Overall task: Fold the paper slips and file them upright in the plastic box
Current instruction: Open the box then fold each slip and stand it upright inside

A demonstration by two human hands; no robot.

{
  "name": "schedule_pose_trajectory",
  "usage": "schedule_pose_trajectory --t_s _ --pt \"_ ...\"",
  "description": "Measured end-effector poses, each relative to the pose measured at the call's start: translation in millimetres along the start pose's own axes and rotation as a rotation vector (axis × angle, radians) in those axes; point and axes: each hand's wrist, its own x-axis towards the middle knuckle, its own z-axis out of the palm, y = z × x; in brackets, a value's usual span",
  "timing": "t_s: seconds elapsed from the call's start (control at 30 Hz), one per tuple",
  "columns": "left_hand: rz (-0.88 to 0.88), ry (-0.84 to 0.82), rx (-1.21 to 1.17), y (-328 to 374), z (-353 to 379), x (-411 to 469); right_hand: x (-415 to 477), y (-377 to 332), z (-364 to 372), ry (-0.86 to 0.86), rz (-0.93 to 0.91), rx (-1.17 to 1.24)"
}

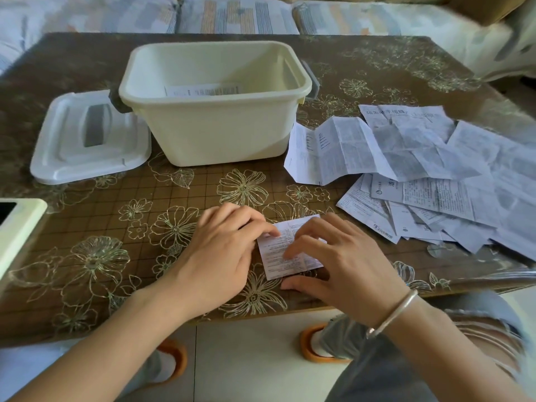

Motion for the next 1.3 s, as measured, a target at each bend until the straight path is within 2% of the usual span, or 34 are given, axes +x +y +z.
schedule_pose_trajectory --t_s 0.17,0.3,0.4,0.53,0.67,0.87,1.0,1.2,1.3 --pt "-0.004 -0.014 -0.023 -3.1 1.5 0.9 4.4 2.2 -1.2 0.058 -0.226 -0.110" --pt "0.009 -0.003 -0.031 -3.7 1.5 -0.3 -1.8 -10.9 1.7 0.094 -0.266 -0.208" --pt "0.024 0.005 -0.050 -5.1 1.6 -0.3 -5.3 -17.8 5.3 0.118 -0.173 -0.236" --pt "-0.018 0.042 -0.146 -4.7 2.6 -4.2 -12.8 -12.8 0.7 0.220 0.078 -0.157" --pt "-0.035 0.110 -0.175 1.6 3.6 -5.9 -24.0 -4.5 -3.6 0.298 0.205 0.121" --pt "0.102 0.219 -0.157 9.7 8.2 -9.9 -33.1 -3.5 3.2 0.204 0.262 0.433" --pt "0.053 0.282 -0.120 16.9 9.3 -11.7 -32.7 0.7 2.1 0.178 0.264 0.378" --pt "-0.158 0.307 -0.071 27.0 13.9 -7.2 -21.9 -9.4 9.6 0.320 0.486 0.330" --pt "-0.235 0.312 -0.041 31.4 15.4 -5.6 -12.9 -13.1 17.2 0.340 0.528 0.228"
